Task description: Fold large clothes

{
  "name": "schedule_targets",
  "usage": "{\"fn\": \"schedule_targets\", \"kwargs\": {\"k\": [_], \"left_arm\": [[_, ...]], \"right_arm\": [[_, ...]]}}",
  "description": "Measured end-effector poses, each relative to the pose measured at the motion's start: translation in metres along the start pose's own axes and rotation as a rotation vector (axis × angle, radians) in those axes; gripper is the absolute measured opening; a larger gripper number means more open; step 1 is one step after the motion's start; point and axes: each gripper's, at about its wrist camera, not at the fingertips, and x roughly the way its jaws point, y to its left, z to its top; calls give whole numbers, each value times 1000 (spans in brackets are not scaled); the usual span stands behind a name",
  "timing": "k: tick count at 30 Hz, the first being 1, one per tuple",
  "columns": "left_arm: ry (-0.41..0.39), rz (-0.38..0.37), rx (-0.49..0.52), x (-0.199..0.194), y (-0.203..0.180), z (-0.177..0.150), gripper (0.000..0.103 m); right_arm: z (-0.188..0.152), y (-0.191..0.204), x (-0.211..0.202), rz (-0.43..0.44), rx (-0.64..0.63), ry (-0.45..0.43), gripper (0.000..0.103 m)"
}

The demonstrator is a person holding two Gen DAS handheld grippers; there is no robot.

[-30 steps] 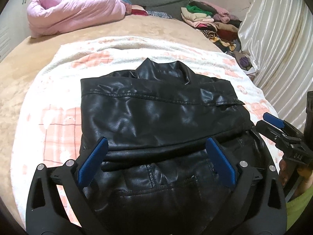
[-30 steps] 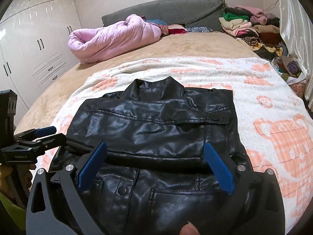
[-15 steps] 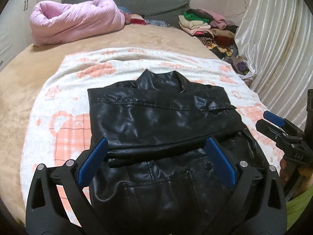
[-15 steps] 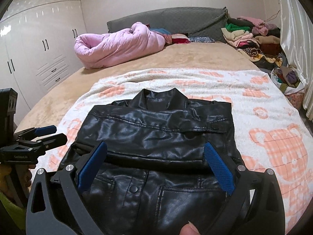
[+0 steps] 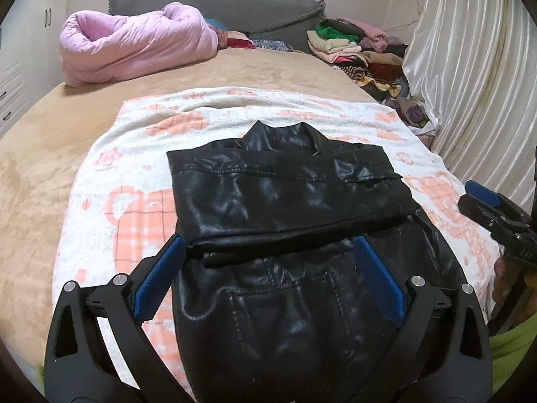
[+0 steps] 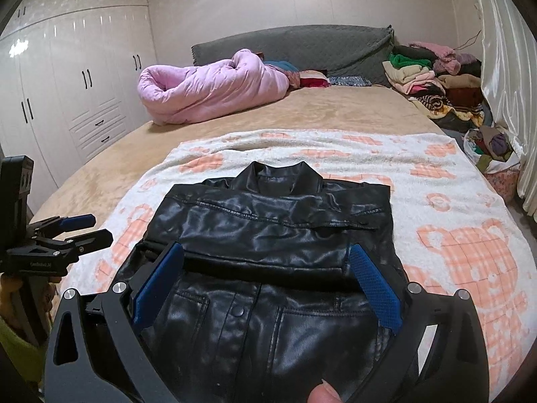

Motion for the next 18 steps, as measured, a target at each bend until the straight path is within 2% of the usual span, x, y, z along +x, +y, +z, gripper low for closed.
{"fn": "schedule_targets", "kwargs": {"k": [11,18], "left_arm": [[39,29,19,-7,5,-30,94],[66,47,36,-6,7,-45,93]], "right_arm": [[-24,-10,-23,-16,3,18,99],[-37,-18,-29,-57,5,43,99]]}}
